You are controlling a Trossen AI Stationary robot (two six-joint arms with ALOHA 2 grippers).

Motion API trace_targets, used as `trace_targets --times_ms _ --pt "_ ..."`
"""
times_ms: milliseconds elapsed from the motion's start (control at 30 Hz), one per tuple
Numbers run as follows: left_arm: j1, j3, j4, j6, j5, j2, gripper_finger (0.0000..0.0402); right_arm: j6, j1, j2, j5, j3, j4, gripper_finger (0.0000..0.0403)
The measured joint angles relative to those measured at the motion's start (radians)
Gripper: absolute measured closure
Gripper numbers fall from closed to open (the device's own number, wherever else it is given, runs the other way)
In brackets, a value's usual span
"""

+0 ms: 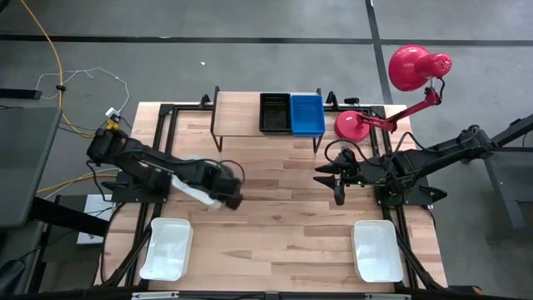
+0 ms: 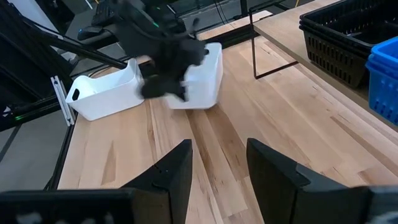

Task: Stack baskets on shelf by color
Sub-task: Put the top left white bin to the left on the shelf

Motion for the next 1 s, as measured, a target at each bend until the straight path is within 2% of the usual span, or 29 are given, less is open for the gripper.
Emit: trace_targets --times_ms 300,367,467,600,700,767,833,900,1000 --pt "-0.196 0.122 0.0 0.488 0.361 -0.162 0.0401 -0.001 0.0 0.0 0.0 0.0 -0.016 0.0265" --pt "-0.211 0.178 -0.004 0.555 0.405 -0.182 0.0401 -0.001 0.0 0.0 0.0 0.0 -0.02 0.0265" --pt "-0.227 0.282 -0.086 0.638 0.404 -0.199 0.0401 0.0 0.0 0.0 0.0 0.0 -0.02 0.0265" --pt "-0.23 0.461 -0.289 0.766 0.278 -0.181 0.0401 0.005 0.0 0.0 0.003 0.0 -0.021 0.0265" --pt "-0.222 0.582 -0.462 0.866 0.093 -0.157 0.0401 0.009 0.0 0.0 0.017 0.0 -0.02 0.0265" --pt "-0.207 0.649 -0.518 0.918 -0.029 -0.142 0.0401 0.009 0.0 0.0 0.025 0.0 -0.021 0.0265" --pt "-0.183 0.683 -0.581 0.979 -0.133 -0.133 0.0401 0.009 0.0 0.0 0.035 0.0 -0.018 0.0265" --pt "-0.14 0.693 -0.569 1.049 -0.206 -0.126 0.0401 0.009 0.0 0.0 0.039 0.0 -0.02 0.0265" --pt "-0.05 0.692 -0.582 1.162 -0.239 -0.112 0.0401 0.025 0.0 0.0 0.039 0.0 -0.02 0.0265"
